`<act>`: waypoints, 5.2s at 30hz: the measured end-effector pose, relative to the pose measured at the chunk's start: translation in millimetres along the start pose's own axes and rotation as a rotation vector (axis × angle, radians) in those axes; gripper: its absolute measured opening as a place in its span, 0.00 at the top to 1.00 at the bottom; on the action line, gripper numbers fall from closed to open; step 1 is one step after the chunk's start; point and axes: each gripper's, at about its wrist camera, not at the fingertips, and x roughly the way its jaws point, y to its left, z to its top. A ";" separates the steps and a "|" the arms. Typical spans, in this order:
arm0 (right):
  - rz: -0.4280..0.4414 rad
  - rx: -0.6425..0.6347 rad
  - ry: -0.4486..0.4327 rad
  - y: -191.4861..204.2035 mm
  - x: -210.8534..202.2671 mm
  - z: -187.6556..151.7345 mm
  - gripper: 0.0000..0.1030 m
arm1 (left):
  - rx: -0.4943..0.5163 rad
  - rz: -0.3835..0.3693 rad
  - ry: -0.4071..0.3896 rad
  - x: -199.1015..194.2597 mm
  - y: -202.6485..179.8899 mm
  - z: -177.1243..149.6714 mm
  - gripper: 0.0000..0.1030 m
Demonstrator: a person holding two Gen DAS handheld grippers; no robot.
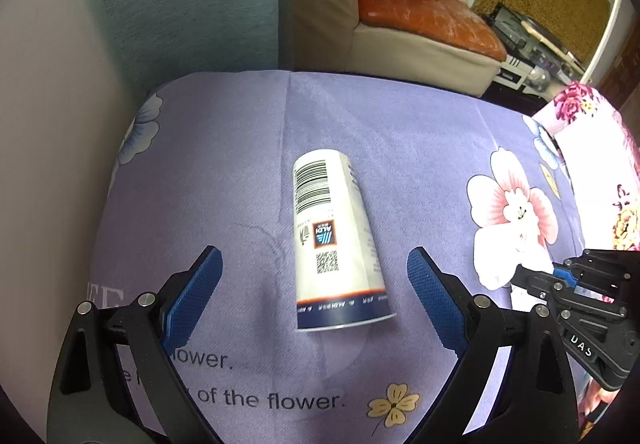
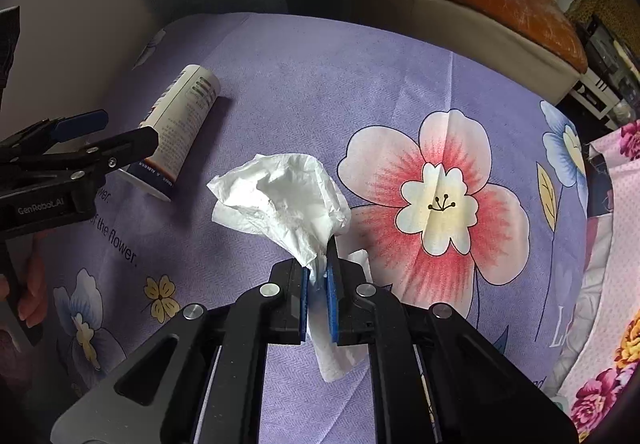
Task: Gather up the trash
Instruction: 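Pinch the white tissue with the right gripper while the left gripper grasps the white paper cup, then carry the tissue and paper cup over the teal wastebasket, then open the left gripper to drop the cup while the right gripper drops the tissue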
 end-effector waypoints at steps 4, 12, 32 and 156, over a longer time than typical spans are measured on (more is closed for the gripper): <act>-0.002 0.018 -0.013 -7.6 9.9 7.8 0.93 | 0.008 -0.002 0.030 16.1 -7.8 6.5 0.12; 0.003 0.031 -0.017 -11.5 17.8 12.6 0.93 | 0.001 0.006 0.074 37.5 -8.7 9.2 0.17; 0.056 0.117 -0.081 -23.3 0.6 -10.0 0.93 | 0.052 0.014 0.031 18.2 -30.1 -21.0 0.51; -0.235 0.691 -0.175 -210.9 -164.1 -364.9 0.07 | 0.506 -0.220 0.049 -85.2 -348.9 -194.8 0.04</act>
